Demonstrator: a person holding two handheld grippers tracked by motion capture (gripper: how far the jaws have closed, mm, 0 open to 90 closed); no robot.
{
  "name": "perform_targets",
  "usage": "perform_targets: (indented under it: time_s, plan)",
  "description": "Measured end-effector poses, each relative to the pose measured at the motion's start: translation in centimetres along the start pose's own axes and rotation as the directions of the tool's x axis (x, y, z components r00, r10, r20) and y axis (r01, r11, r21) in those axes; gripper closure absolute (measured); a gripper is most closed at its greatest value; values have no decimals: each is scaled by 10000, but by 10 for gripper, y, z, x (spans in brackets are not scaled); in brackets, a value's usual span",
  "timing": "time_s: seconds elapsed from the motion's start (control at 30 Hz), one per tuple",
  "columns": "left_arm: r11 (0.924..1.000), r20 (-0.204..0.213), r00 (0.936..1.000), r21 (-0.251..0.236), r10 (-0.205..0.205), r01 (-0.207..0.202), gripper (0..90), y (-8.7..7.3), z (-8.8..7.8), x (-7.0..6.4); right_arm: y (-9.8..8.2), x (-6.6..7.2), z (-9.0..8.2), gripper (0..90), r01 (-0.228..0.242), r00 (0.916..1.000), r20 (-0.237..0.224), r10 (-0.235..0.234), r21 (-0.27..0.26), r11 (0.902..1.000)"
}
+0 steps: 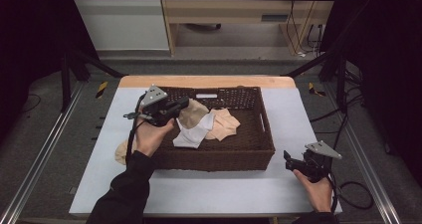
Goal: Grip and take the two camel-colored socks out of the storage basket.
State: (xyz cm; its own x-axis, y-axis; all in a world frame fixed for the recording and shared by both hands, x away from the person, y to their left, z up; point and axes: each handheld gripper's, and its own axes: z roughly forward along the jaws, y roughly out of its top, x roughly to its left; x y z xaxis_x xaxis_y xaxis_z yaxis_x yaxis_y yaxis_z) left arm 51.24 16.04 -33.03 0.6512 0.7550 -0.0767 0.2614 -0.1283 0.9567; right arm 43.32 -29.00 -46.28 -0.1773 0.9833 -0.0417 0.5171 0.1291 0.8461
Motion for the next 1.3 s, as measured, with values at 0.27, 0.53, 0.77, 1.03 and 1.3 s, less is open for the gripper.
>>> perform_targets:
  time_s: [0.27, 0.53, 0.77, 1.03, 1.3]
  plan:
    - [9985, -174, 9998, -544, 34, -44, 871, 17, -31, 3, 0, 0, 0, 70, -12, 10000, 20, 12, 6, 10000]
    - [9941, -532, 9986, -1087, -32, -27, 871, 27, -69, 16, 0, 0, 0, 71, -35, 10000, 30, 35, -2, 10000]
    - [9914, -1091, 9937, -1303, -239, 95, 871, 23, -98, 36, 0, 0, 0, 71, -12, 10000, 59, 12, -13, 10000]
    - [9871, -1558, 9865, -1577, -509, 260, 871, 18, -130, 54, 0, 0, -1, 71, 31, 10000, 93, -31, 6, 10000]
    - [9896, -2040, 9755, -1322, -825, 560, 870, -11, -151, 74, -1, 0, -1, 71, 16, 10000, 87, -16, 3, 10000]
